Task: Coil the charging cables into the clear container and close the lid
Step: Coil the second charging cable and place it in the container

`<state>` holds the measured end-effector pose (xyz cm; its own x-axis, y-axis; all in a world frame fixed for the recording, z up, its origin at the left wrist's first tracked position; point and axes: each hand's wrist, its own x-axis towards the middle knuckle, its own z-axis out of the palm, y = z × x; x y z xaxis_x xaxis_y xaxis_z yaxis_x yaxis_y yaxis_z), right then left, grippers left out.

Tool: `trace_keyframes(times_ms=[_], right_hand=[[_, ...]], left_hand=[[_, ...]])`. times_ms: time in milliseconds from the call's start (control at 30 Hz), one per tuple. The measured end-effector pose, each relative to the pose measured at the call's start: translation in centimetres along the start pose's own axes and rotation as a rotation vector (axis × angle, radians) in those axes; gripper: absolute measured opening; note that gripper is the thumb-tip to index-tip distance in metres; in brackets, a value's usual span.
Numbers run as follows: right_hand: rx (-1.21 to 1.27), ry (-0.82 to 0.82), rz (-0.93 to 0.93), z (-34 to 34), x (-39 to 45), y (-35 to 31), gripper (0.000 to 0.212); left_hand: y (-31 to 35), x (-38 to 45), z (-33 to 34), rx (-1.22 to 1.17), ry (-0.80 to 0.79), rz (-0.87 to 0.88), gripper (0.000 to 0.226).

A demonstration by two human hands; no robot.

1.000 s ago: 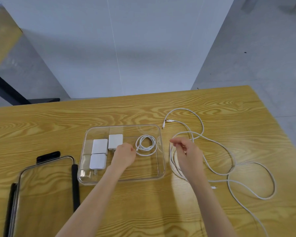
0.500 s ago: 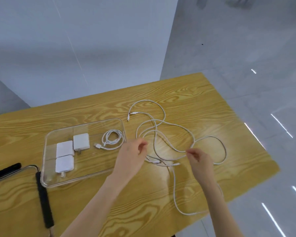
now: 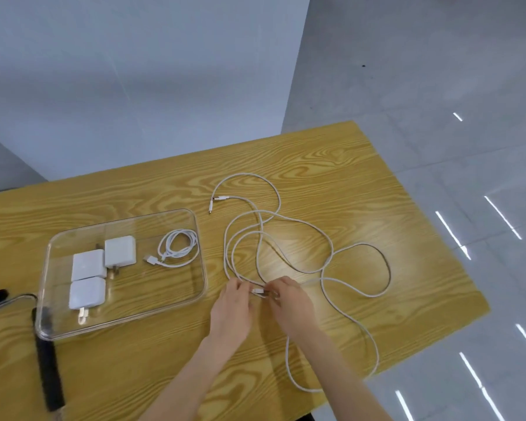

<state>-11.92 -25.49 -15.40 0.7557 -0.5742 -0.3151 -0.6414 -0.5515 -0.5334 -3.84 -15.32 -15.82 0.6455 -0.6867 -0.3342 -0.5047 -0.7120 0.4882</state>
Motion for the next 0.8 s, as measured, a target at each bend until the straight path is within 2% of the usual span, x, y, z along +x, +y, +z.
trace_keyframes(times_ms=[200,333,433,533,600,667,800], right_hand=[[-0.093,-0.06,-0.057,0.6,0.6,0.0,0.023],[0.076,0.028,0.009,-0.8,1.3,-0.2,0.029],[0.206,0.117,-0.004,-2.8,1.9,-0.7,0.039],[0.301,0.121,-0.171,-4.7,2.0,-2.4,0.05],[0.259,0.125,-0.331,-5.3,1.9,-4.3,0.057],[0.209,0.153,-0.476,-4.9,2.1,-6.1,0.054],[0.142,0.109,-0.492,-3.6,2.3,-7.8,0.049]], left_hand=[[-0.5,0.4,0.6,-0.02,0.038,-0.019,0.017],[0.0,0.3,-0.4,-0.099,0.125,0.043,0.013],[1.2,-0.1,-2.8,-0.255,0.252,0.095,0.009],[2.9,-0.9,-7.0,-0.449,0.365,0.144,0.008],[3.8,-1.6,-9.9,-0.57,0.416,0.153,0.011],[4.3,-2.6,-12.6,-0.684,0.433,0.157,0.011],[4.0,-5.1,-16.8,-0.887,0.42,0.225,0.015]])
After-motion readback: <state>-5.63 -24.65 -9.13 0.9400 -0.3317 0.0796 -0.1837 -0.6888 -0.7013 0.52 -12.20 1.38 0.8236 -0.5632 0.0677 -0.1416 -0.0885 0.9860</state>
